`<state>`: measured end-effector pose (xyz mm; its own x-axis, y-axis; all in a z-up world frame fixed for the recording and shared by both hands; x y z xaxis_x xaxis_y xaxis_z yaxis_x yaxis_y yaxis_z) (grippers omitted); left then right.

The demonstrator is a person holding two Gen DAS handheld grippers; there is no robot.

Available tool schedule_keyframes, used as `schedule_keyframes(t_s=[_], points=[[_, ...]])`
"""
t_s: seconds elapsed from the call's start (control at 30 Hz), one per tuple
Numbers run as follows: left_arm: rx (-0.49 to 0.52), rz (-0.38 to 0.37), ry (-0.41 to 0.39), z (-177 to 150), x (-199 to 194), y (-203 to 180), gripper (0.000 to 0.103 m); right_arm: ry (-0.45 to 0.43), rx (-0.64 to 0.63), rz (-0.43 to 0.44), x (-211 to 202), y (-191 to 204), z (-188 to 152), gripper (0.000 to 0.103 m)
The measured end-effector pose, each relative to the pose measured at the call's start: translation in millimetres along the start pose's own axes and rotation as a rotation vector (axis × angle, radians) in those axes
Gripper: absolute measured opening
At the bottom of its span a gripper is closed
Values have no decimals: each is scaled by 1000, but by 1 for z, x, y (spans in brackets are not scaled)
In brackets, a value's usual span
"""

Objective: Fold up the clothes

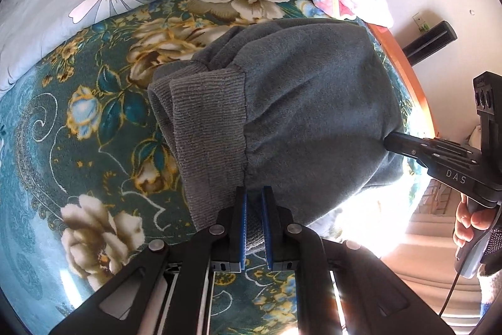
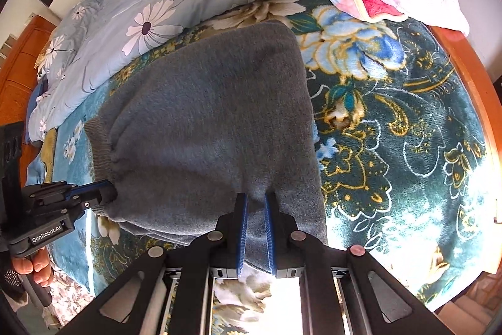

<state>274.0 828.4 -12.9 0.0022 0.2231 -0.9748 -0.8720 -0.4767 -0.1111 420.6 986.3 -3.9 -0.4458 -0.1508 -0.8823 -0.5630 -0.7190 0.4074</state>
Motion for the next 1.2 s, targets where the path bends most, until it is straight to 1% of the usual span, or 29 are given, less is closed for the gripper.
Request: schedule_keyframes(t_s=[0.2, 0.3, 0.4, 0.5, 0.6, 0.67, 0.77, 0.8, 0.87, 0.9, 0.93, 1.0, 1.07, 1.1, 1.13, 1.17, 1.2], points=[[18, 13, 5, 2, 2, -1, 11, 6, -7, -5, 3, -2, 1, 9], [17, 14, 0, 1, -3, -2, 11, 5, -11, -7, 1, 1, 0, 10], [22, 17, -12, 0, -12, -6, 11, -10, -42, -10, -7, 12, -1, 14], [20, 26, -19, -3, -19, -10, 11, -30, -72, -21, -16, 26, -3, 14], [9, 33, -25, -9, -27, -13, 15, -38, -93, -39, -21, 40, -7, 14], [2, 44, -34, -14, -32, -14, 31, -41, -106, -47, -23, 49, -11, 14], [-10, 59, -67, -23, -42, -13, 44, -46, -103, -55, -27, 58, -18, 15], [-13, 69, -76, -26, -45, -12, 47, -49, -101, -58, -28, 60, -20, 16], [-23, 80, -91, -31, -51, -10, 58, -58, -97, -65, -32, 62, -26, 20], [-26, 85, -96, -33, -53, -9, 60, -65, -93, -68, -34, 64, -29, 25], [-24, 91, -96, -35, -55, -9, 61, -71, -89, -69, -36, 65, -32, 28], [-19, 89, -92, -40, -57, -7, 61, -83, -79, -73, -41, 67, -37, 36], [-15, 88, -90, -44, -59, -6, 63, -96, -71, -80, -45, 69, -42, 40], [-12, 92, -88, -46, -60, -5, 63, -100, -66, -84, -46, 69, -45, 47], [-11, 95, -86, -48, -60, -4, 65, -102, -60, -85, -47, 69, -48, 50], [-13, 100, -85, -50, -61, -3, 73, -105, -53, -84, -47, 69, -50, 53], [-15, 105, -84, -52, -61, -1, 74, -108, -44, -79, -48, 69, -53, 54]])
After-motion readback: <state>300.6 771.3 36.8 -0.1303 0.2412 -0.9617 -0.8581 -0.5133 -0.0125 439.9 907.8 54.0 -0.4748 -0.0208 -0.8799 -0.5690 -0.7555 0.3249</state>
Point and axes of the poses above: each gripper's, at about its wrist camera, not at the fingertips, and x roughly the way its jaws point, y to its left, z to its top, the point moved 2 cm from there along x, roughly the way its jaws point, and after that the axes turned 11 degrees about z, right-handed, at the moved point
